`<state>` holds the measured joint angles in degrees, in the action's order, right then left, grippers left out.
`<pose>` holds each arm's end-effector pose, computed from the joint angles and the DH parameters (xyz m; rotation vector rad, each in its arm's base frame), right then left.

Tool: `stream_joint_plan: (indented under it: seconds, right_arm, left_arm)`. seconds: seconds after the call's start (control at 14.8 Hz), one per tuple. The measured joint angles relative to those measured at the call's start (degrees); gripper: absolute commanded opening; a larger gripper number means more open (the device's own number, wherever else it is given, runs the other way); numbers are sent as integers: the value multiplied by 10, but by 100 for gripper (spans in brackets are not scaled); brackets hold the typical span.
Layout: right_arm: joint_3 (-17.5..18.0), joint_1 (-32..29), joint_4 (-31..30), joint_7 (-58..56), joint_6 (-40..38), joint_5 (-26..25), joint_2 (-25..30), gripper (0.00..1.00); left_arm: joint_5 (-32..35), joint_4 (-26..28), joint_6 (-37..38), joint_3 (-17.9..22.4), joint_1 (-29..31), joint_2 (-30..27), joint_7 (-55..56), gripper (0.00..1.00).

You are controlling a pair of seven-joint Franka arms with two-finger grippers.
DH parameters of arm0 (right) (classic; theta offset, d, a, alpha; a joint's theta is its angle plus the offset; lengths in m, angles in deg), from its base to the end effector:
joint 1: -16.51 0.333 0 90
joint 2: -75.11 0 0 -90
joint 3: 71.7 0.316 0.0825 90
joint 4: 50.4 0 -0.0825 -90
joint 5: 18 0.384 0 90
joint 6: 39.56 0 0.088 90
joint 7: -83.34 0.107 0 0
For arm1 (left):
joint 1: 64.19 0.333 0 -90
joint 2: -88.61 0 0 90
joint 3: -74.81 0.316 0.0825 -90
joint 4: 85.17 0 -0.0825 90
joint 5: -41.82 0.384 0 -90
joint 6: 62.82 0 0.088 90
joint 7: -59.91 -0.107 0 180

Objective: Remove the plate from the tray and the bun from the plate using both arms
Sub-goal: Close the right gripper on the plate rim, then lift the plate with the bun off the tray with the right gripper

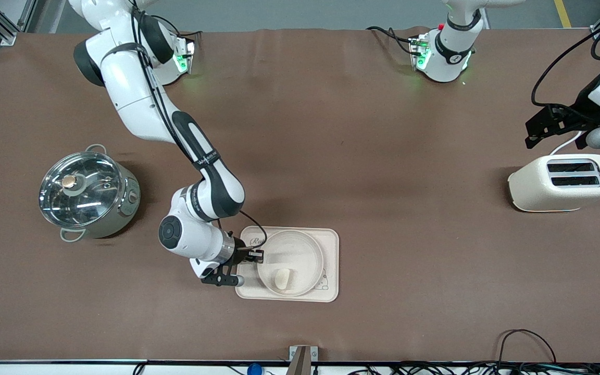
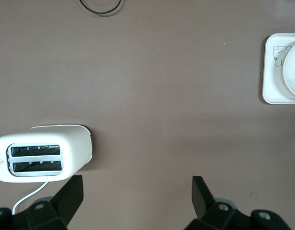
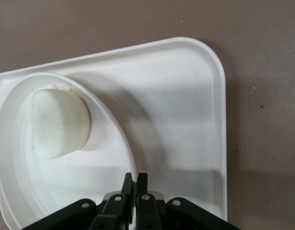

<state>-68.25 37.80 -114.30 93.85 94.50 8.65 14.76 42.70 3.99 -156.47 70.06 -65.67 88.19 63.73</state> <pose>0.7170 0.3206 0.1818 -2.6983 0.1158 -0.0485 0.5560 -0.0593 0.6414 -3.1295 0.0664 -0.1358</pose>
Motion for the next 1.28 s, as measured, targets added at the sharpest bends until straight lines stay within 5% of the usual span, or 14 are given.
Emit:
stream_joint_plan:
  seconds: [0.27, 0.54, 0.88, 1.28]
  right_arm:
    - [-1, -6, 15, -12, -18, 0, 5, 1]
    - [-3, -14, 2, -47, -133, -1, 56, 1]
    - [3, 3, -167, -91, -125, -1, 177, 0]
    - [13, 77, -392, -112, 61, 0, 245, 0]
  left_arm:
    - [0, 0, 0, 0, 0, 0, 0, 100]
    - [0, 0, 0, 1, 0, 0, 0, 100]
    - [0, 0, 0, 1, 1, 0, 0, 100]
    - [0, 0, 1, 1, 1, 1, 0, 100]
